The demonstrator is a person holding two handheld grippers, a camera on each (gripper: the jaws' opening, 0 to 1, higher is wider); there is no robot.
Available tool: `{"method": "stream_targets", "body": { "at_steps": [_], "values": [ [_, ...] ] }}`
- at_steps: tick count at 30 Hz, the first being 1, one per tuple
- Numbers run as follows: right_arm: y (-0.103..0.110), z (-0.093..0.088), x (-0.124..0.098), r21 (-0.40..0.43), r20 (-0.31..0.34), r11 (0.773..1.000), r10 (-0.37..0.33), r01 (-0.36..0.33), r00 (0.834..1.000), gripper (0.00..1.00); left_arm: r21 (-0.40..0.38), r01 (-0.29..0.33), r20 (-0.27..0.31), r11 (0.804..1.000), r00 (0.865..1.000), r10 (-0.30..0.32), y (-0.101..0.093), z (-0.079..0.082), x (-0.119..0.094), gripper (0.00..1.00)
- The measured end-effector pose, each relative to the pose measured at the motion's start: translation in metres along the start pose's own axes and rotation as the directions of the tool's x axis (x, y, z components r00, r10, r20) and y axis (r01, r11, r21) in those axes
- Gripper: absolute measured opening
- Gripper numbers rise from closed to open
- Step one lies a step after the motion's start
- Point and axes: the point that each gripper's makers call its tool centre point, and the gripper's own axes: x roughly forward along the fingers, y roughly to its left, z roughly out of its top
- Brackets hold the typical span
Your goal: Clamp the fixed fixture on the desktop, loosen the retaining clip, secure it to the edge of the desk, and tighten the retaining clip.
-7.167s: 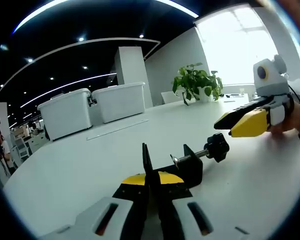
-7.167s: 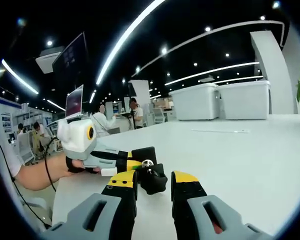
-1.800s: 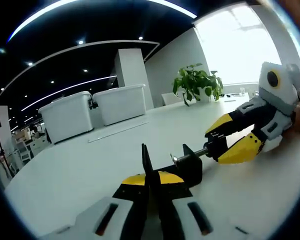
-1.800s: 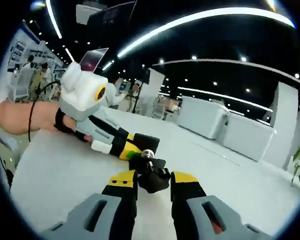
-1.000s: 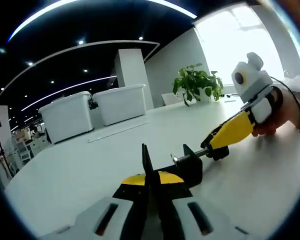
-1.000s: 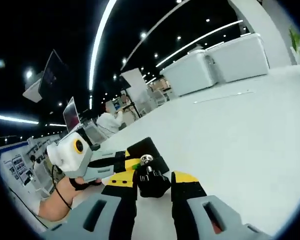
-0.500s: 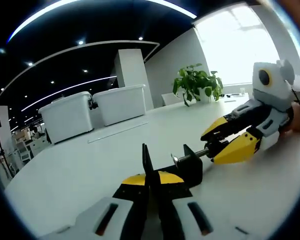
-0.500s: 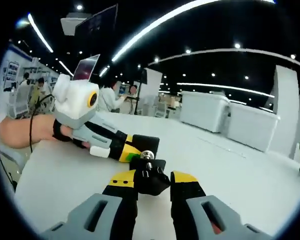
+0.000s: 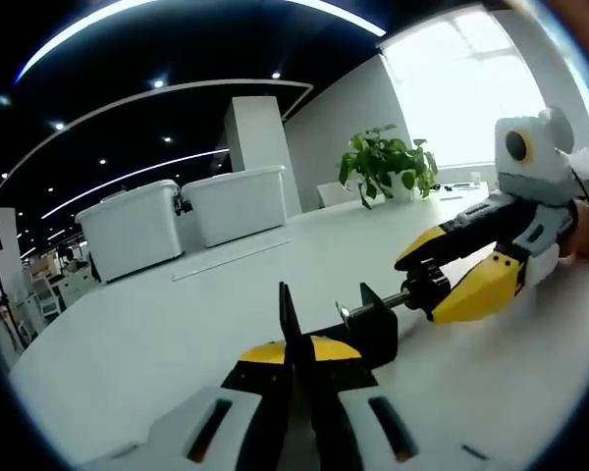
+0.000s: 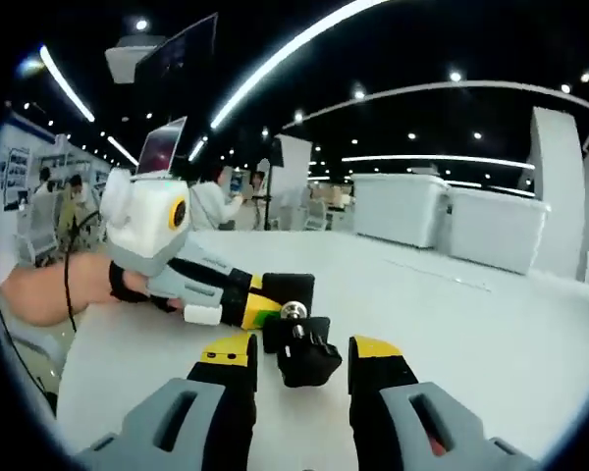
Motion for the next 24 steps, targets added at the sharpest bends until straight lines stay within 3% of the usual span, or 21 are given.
{"method": "stream_targets", "body": {
  "at_steps": [3,8,12,15,21,24],
  "values": [
    [-0.007,-0.001,-0.002,0.176,-0.024,0.984,0.028,-0.023,0.999,0.36,-0.001,0.0,0.0,1.0,1.0,0.0,0.0,0.0,0.0,0.06],
    [0.0,-0.01,-0.001,0.329,-0.076,0.94,0.126,-0.094,0.989,0.36,0.0,0.0,0.0,1.0,1.0,0.0,0.0,0.0,0.0,0.06],
    [0.001,-0.016,0.004,0.312,-0.106,0.946,0.124,-0.085,0.987,0.36,0.0,0.0,0.0,1.0,1.0,0.0,0.0,0.0,0.0,0.06],
    [-0.001,-0.02,0.007,0.29,-0.126,0.955,0.104,-0.063,0.987,0.28,0.0,0.0,0.001,1.0,1.0,0.0,-0.001,0.0,-0.001,0.06],
    [0.001,-0.02,0.006,0.296,-0.114,0.952,0.116,-0.078,0.987,0.26,0.002,-0.001,0.001,1.0,1.0,0.001,0.0,0.0,-0.001,0.06],
    [0.003,-0.016,0.005,0.118,-0.071,0.988,0.113,-0.104,0.991,0.26,0.003,-0.001,0.002,1.0,1.0,0.001,0.0,0.0,-0.001,0.06]
  ]
}}
